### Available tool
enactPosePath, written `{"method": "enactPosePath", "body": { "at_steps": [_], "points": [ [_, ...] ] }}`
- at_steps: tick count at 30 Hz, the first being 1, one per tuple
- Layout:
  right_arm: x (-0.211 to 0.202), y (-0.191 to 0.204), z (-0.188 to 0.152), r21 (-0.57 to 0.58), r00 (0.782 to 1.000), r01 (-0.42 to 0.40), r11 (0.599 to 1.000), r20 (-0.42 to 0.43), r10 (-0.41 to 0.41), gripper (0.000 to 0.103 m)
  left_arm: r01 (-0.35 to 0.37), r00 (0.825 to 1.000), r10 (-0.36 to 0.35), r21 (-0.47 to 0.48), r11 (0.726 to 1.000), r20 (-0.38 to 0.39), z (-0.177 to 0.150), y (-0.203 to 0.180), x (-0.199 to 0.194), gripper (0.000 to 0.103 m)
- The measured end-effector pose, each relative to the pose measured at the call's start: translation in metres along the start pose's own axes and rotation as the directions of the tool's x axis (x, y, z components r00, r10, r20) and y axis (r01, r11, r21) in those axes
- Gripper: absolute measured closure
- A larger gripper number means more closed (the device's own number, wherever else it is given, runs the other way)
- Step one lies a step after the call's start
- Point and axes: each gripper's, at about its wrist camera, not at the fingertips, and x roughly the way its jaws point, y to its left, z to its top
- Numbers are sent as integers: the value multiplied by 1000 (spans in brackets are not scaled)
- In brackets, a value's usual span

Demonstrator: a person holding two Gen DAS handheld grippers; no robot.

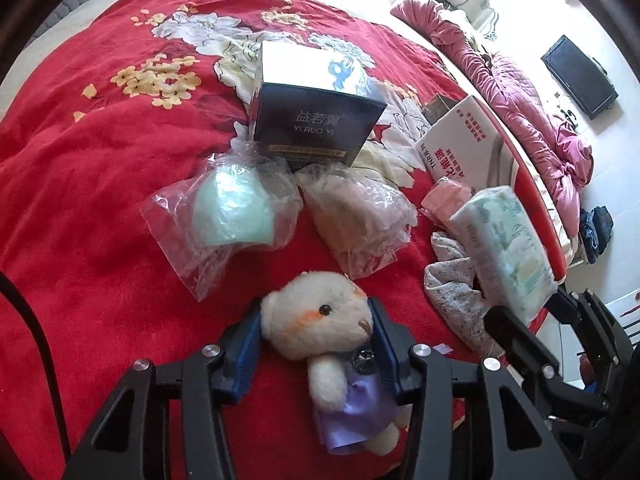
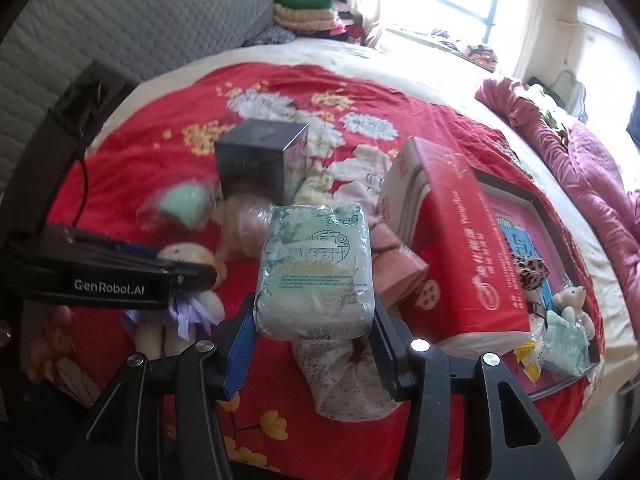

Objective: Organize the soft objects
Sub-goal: 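Lift the teddy bear and white pack and carry them toward the pink tray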

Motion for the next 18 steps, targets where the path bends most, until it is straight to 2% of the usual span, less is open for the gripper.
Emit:
{"method": "enactPosePath", "body": {
  "at_steps": [18],
  "points": [
    [-47,-4,7,36,992,-28,999,124,23,50,-62,990,55,52,997,126,-5,-19,-58,54]
  ]
}}
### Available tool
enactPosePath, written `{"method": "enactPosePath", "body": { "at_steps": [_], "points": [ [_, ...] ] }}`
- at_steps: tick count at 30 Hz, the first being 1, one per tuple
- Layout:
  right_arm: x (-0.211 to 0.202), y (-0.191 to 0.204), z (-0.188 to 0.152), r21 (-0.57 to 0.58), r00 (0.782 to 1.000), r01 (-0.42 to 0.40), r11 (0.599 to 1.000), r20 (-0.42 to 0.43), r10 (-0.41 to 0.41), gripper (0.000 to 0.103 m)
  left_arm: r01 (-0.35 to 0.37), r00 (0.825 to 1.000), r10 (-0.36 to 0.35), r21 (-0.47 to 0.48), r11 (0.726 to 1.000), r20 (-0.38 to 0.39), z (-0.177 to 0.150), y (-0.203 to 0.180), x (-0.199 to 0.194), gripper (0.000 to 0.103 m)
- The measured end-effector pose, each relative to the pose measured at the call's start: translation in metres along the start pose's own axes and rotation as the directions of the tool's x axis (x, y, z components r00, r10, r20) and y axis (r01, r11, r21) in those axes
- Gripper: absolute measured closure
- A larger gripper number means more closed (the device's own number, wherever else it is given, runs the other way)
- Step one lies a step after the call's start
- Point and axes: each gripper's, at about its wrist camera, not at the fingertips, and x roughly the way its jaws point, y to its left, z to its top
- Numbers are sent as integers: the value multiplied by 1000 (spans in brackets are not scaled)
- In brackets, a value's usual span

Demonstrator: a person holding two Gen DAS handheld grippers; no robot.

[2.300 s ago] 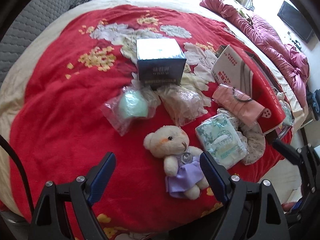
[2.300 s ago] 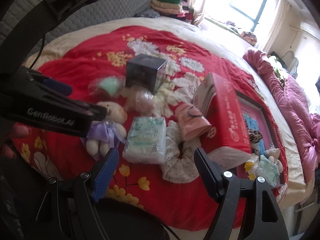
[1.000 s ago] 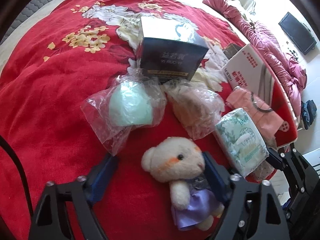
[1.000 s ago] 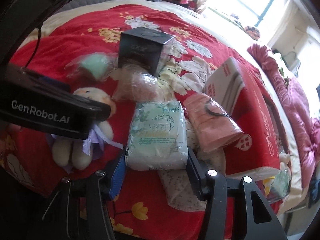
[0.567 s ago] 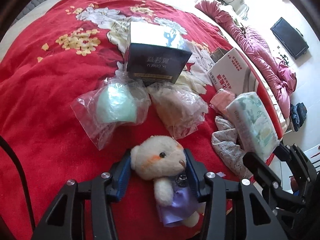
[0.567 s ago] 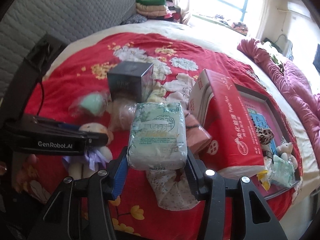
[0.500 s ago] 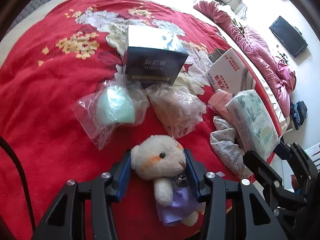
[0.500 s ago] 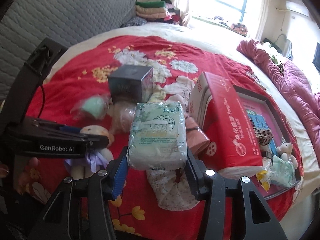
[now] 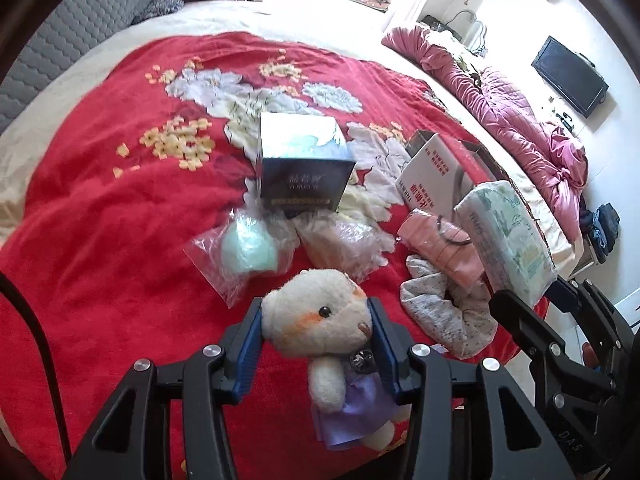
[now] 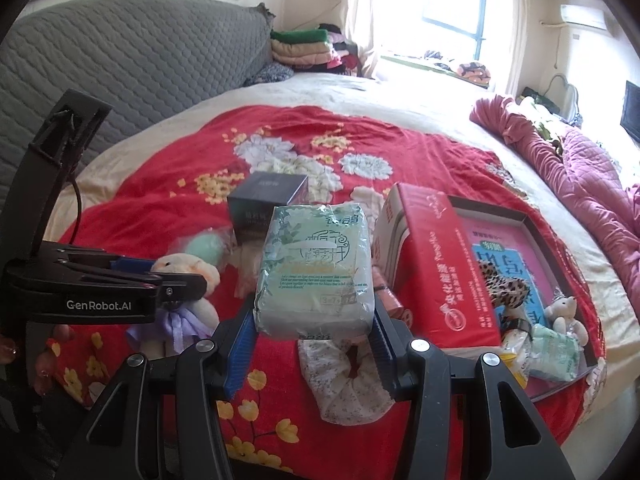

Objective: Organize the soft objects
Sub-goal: 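Lift the teddy bear and white pack and carry them toward the pink tray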

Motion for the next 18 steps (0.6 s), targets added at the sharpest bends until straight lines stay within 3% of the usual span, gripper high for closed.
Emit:
{"method": "enactPosePath", "body": {
  "at_steps": [18],
  "points": [
    [-46,-27,6,65,993,5,998,116,-13,50,-29,997,24,66,997,77,6,-45,-38,54]
  ]
}}
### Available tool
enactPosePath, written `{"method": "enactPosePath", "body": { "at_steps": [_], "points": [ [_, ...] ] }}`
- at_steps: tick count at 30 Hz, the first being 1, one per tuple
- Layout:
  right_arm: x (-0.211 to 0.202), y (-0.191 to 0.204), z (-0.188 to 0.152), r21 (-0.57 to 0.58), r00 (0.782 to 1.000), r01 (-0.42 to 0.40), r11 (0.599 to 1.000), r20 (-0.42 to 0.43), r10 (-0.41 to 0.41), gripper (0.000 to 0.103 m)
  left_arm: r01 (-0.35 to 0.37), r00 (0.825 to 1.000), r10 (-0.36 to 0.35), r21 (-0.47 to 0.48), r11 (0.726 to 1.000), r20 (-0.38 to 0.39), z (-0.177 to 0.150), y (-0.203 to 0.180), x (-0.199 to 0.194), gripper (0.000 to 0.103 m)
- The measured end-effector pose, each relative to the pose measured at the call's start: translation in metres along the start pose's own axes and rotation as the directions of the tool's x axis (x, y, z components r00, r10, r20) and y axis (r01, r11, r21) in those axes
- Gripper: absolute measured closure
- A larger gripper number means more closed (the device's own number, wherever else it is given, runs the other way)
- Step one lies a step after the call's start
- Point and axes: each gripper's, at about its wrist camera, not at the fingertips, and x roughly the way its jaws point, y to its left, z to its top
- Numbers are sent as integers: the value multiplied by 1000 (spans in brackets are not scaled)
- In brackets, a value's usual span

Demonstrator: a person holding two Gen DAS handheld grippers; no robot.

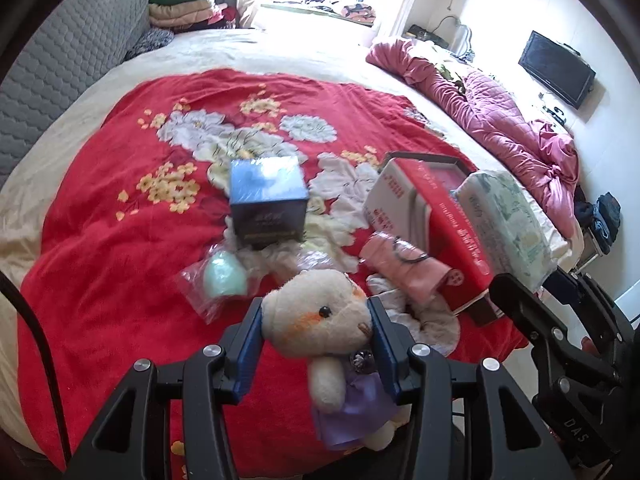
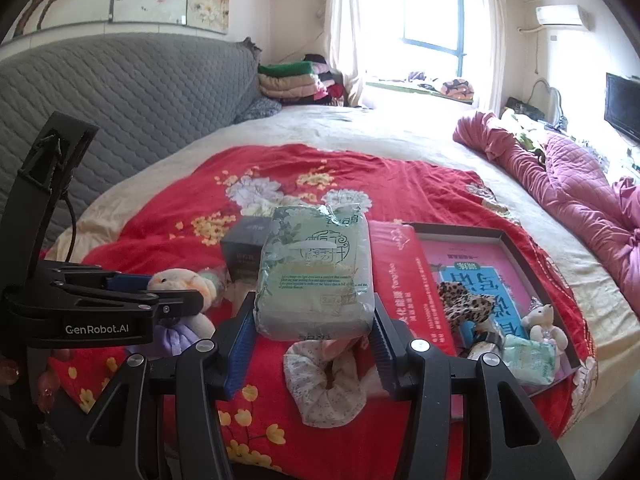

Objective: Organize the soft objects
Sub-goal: 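Lift the teddy bear and white pack and carry them toward the pink tray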

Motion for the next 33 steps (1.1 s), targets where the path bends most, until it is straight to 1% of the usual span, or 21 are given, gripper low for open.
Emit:
{"method": "enactPosePath", "body": {
  "at_steps": [9,11,14,19,22,24,30,33],
  "points": [
    [-21,-18,6,33,998,23,999,55,-25,50,-7,1000,6,56,998,29,9,-31,-14,54],
    [-25,-23,6,54,998,17,998,65,-20,50,-7,999,5,69,998,35,12,-39,-16,54],
    [-31,-32,6,75,997,29,997,76,-35,50,-4,999,0,85,996,42,15,-49,-18,54],
    [-41,-46,7,107,994,43,993,92,-53,50,13,999,-19,116,993,51,20,-66,-20,54],
    [-46,-54,7,128,992,55,990,101,-69,50,38,998,-44,129,991,46,23,-76,-20,54],
    [-47,-60,6,144,992,60,988,104,-76,50,39,998,-47,150,988,49,26,-85,-20,54],
    [-57,-89,3,186,985,122,975,103,-142,50,58,996,-70,206,977,49,38,-114,-14,54],
    [-65,-106,-1,199,973,183,963,101,-206,50,72,995,-85,233,970,48,44,-130,-10,54]
  ]
}}
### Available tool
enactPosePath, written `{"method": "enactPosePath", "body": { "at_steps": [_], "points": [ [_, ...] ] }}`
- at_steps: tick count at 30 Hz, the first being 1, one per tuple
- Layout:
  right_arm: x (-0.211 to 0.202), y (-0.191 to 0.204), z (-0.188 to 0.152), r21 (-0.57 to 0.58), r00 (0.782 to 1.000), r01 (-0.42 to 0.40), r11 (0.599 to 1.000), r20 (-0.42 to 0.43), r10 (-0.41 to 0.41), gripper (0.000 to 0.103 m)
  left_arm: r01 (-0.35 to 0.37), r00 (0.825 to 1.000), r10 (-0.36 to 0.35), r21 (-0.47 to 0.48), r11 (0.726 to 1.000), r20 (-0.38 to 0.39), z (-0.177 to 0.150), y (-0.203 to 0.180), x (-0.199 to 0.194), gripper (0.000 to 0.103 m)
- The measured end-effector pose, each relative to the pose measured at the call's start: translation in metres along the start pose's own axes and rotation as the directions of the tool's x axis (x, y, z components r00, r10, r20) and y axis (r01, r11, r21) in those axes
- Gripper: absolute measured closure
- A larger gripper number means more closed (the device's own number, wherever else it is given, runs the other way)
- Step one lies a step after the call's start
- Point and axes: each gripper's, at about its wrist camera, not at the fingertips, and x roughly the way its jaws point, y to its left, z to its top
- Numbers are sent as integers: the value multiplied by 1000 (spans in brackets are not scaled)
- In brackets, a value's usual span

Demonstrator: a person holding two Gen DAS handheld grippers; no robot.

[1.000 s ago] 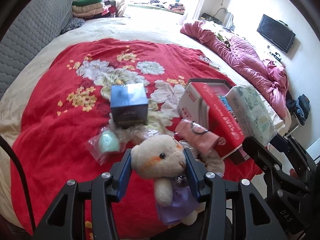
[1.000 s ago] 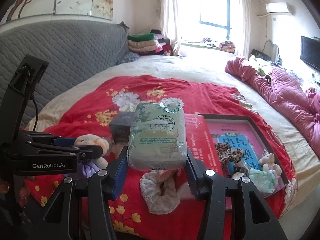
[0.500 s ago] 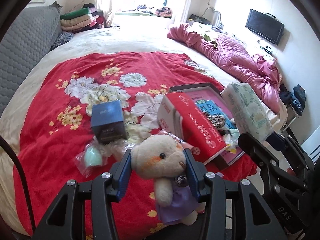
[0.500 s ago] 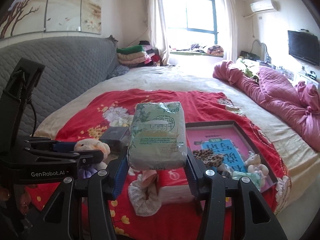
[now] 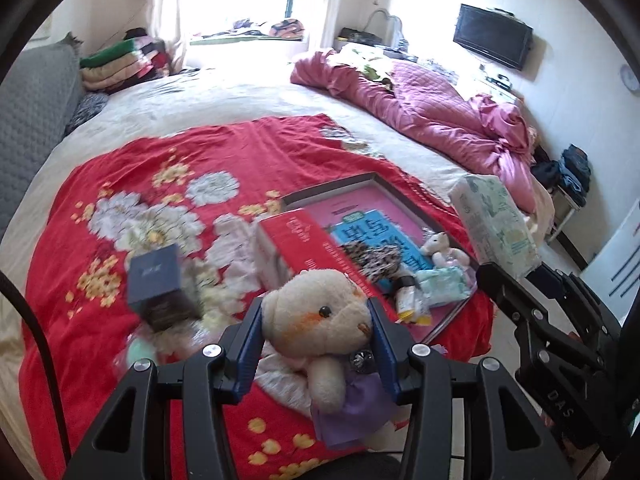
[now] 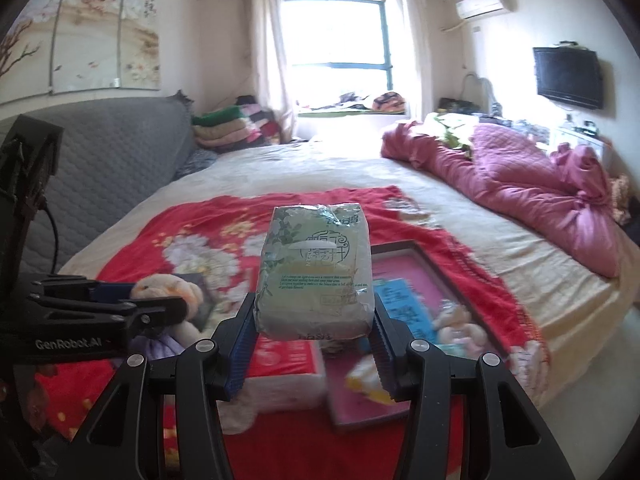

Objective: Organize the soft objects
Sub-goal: 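Lift the teddy bear and white pack and carry them toward the pink tray, then lower the teddy bear and white pack into the pink tray with both tools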

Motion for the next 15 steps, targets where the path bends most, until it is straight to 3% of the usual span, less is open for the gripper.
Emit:
{"method": "enactPosePath", "body": {
  "at_steps": [9,15],
  "points": [
    [-1,-58,-11,111,996,91,990,-22,-89,50,26,1000,-26,87,996,2,26,-43,26,54],
    [1,-76,-16,141,993,112,984,-36,-108,50,38,998,-33,122,992,-45,38,-65,62,54]
  ]
}}
